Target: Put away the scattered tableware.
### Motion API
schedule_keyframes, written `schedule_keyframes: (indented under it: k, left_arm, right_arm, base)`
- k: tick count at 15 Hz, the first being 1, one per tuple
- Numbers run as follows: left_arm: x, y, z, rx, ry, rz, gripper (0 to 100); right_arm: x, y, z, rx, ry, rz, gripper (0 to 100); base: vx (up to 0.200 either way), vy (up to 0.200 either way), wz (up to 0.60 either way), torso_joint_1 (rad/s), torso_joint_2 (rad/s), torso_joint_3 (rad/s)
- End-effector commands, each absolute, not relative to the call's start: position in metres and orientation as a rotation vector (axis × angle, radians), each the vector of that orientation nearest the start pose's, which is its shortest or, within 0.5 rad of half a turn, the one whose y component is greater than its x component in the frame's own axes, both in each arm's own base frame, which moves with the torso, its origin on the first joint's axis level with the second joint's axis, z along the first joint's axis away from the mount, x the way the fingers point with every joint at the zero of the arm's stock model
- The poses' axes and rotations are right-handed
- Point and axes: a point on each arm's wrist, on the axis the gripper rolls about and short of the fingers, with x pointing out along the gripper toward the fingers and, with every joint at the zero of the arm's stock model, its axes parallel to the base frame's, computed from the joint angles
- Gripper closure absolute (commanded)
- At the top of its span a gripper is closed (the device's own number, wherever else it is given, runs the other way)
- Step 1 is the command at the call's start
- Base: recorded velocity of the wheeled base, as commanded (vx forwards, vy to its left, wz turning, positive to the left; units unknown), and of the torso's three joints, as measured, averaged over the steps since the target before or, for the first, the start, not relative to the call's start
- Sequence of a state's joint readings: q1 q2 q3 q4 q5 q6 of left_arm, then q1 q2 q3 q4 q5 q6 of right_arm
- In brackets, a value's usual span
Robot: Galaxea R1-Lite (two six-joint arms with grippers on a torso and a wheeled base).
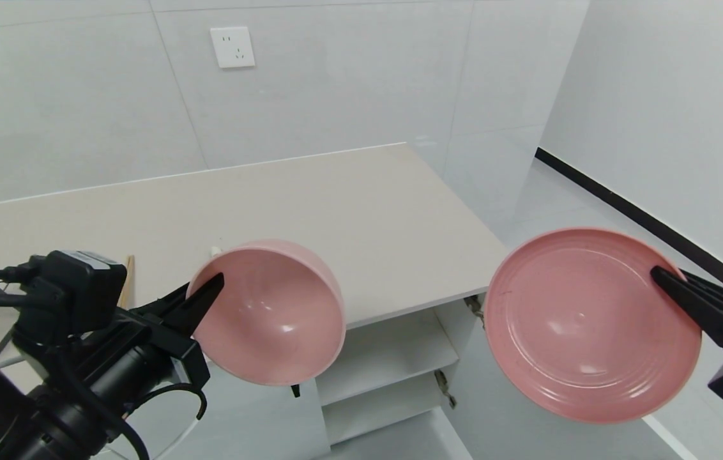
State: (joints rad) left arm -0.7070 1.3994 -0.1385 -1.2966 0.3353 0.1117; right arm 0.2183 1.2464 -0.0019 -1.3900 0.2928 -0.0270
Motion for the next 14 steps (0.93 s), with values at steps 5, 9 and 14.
schedule_keyframes:
  k: [5, 9, 14]
  left_arm:
    - [0.1371, -0.1074, 0.1536, 0.116, -0.047, -0.369, 100]
    - [0.1367, -0.1071, 0.1529, 0.117, -0.044, -0.371, 100]
    - [0.1362, -0.1071, 0.1522, 0.119, -0.042, -0.373, 100]
  right_arm:
    - [0.1275, 0.0369, 0.1564, -0.033, -0.144, 0.523, 100]
    - [0.1265, 0.0405, 0.1555, -0.029, -0.135, 0.551, 100]
    - [0.1265, 0.0407, 0.1553, -0.029, -0.133, 0.553, 100]
  base:
    - [0.000, 0.000, 0.00, -0.184, 0.37, 0.179]
    - [0.000, 0.000, 0.00, -0.129, 0.26, 0.123]
    - [0.000, 0.000, 0.00, -0.210, 0.42, 0.202]
